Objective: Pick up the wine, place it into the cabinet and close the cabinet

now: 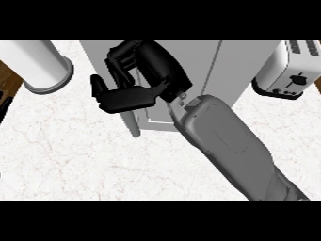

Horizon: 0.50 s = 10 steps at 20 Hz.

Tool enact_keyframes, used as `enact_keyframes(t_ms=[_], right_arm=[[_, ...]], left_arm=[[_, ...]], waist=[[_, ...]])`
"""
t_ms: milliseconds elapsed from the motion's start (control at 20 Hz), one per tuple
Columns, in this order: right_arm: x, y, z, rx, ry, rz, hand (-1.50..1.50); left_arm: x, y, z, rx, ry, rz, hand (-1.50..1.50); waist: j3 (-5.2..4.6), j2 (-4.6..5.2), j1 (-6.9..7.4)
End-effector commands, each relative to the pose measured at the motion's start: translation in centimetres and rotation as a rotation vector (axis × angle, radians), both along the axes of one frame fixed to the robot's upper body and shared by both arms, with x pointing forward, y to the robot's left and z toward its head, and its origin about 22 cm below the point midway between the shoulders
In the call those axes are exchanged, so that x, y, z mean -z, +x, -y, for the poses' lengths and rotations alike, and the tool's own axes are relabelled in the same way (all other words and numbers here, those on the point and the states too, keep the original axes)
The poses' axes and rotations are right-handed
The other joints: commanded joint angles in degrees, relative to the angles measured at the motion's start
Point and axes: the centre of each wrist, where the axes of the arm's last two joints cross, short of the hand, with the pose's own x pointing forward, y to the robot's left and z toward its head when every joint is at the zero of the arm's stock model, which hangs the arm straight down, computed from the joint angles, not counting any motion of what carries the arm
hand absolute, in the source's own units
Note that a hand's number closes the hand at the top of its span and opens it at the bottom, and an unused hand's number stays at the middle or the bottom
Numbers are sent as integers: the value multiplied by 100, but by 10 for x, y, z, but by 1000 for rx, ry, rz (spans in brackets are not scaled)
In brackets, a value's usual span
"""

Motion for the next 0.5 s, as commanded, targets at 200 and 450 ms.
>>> enact_keyframes(t_ms=[200,450], right_arm=[[8,46,52,183,-37,-24,150],[20,50,54,198,-56,-24,150]], left_arm=[[-11,10,-4,11,-2,13,-150],[-9,12,10,46,-6,1,-150]], waist=[[50,226,-65],[53,224,-3]])
